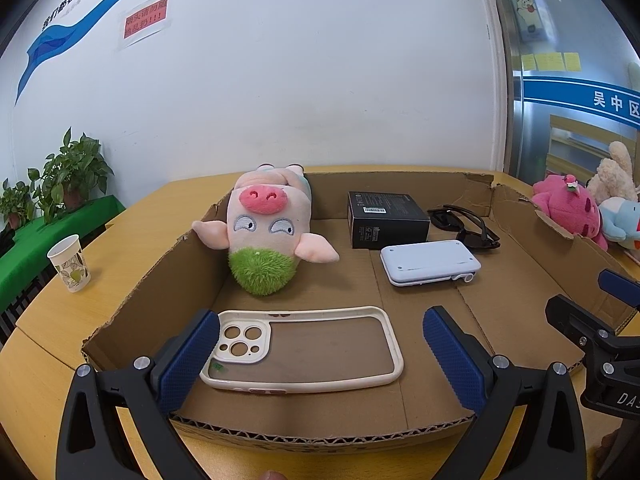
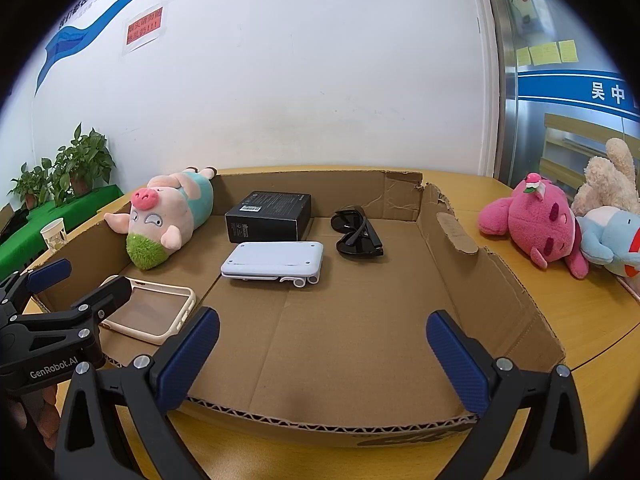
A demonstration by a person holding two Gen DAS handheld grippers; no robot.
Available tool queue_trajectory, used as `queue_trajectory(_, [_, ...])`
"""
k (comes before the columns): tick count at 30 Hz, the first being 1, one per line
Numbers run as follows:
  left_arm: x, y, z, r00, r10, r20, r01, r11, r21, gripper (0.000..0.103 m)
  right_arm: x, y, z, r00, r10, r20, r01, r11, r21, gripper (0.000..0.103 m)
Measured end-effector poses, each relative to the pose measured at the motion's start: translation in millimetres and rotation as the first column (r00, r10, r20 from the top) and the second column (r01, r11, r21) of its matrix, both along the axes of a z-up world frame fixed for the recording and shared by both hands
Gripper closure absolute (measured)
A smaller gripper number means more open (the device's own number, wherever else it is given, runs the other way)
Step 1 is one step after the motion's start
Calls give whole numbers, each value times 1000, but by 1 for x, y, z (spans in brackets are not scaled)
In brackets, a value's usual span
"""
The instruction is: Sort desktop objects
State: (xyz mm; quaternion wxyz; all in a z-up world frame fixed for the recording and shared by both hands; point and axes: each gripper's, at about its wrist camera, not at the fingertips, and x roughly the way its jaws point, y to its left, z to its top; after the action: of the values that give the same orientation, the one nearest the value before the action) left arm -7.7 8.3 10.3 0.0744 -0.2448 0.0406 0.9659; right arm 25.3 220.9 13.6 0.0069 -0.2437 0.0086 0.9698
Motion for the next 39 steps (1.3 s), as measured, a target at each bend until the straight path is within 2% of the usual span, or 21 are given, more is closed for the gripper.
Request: queue_trajectory(39, [0,0,0,1000,7,0,-7,1000,1,0,0,-1,0,1000,-1,0,1,1000,0,0])
